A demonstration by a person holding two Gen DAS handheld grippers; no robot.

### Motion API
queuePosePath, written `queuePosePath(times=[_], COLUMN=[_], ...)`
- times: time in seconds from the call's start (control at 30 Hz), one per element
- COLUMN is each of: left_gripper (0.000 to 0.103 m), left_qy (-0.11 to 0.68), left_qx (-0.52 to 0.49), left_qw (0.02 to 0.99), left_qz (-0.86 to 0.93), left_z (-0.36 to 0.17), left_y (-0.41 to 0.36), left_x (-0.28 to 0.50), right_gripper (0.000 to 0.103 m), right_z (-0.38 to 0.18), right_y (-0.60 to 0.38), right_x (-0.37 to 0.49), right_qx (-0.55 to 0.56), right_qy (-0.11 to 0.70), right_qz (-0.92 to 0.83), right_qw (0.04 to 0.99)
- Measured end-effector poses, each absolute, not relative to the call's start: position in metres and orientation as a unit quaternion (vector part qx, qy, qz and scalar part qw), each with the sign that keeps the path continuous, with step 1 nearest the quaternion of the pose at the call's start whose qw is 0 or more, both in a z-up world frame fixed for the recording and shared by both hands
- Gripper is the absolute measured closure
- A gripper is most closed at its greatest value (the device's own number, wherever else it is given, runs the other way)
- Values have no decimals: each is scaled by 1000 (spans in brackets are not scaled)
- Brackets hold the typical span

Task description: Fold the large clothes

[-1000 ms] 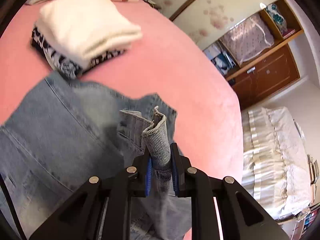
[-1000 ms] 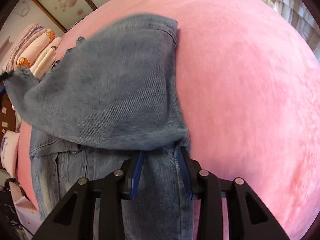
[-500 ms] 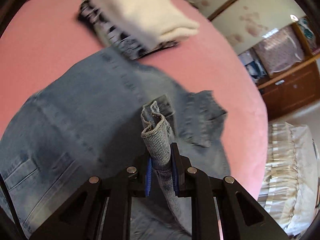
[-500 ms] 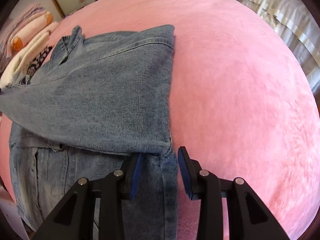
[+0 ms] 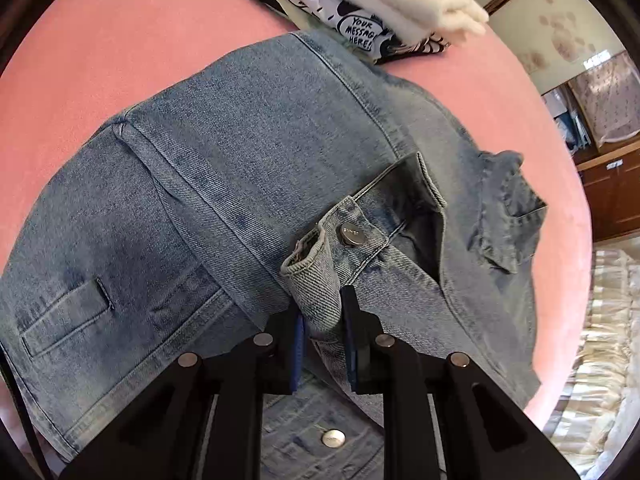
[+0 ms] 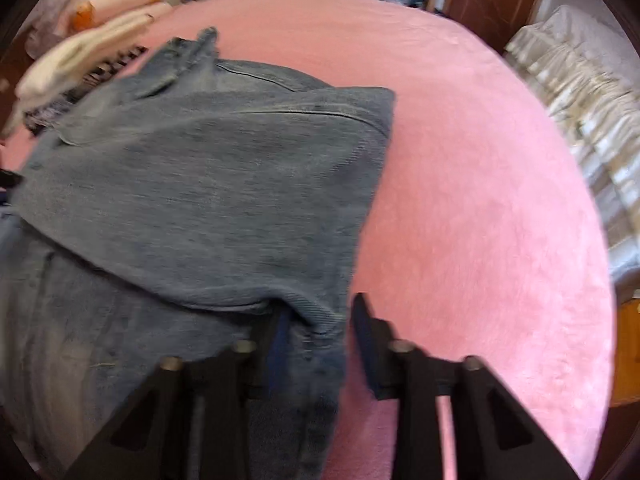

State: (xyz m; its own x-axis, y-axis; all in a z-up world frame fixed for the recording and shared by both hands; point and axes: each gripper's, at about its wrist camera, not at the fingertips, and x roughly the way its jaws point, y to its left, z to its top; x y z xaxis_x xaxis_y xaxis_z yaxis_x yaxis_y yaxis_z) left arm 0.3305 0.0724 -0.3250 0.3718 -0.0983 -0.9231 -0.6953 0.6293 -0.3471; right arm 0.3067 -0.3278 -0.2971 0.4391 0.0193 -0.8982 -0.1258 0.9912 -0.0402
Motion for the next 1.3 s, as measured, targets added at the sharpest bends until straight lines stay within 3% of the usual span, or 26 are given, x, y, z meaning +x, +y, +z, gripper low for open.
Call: queuePosePath(times=[0.2,0.37,0.47,0.57,0.63,0.8,0.87,0.9,0.93,1.03,1.07,1.2,1.3], left_gripper=[88,87,83,76,66,63,56,45,41,41,41,41,80], left_qy=[532,540,552,556,562,582,579,579,577,577,581,590,597], left_qx=[-343,-328,-310,-298,-275,-232,-213,-202,-190,-151,-141,-114,-115], left_qw=[746,751,750,753,754,762,775,781,788,802,802,797,792], left_qz=[206,191,190,188,198,163,138,122,101,36,13,-51,-56], left_z=[-323,-323,-329,-330,-327,-317,-310,-308,-305,-303,-304,-309,-318], left_y=[65,61,60,61,56,27,10,0,-12,-46,-56,-87,-99], left_x=[342,347,347,344,341,328,320,318,316,315,317,328,338], right_gripper=[92,92,91,87,81,79,79,79,79,85,93,98,102], right_z=[-297,-306,-313,-311,-307,-292,-279,-270,-264,-259,-261,-268,-269], right_y=[-334,-371,-376,-378,-381,-371,-361,-352,-341,-306,-292,-245,-222], right_x=[306,305,306,306,303,285,275,271,269,276,281,298,313], right_qx=[-33,123,154,168,184,152,148,148,149,150,152,165,153], right_qy=[536,542,546,555,562,595,582,572,564,562,566,557,538], right_qz=[37,24,24,20,14,-17,-2,13,36,110,132,185,205], right_qw=[843,831,823,814,807,789,799,807,812,806,800,793,803])
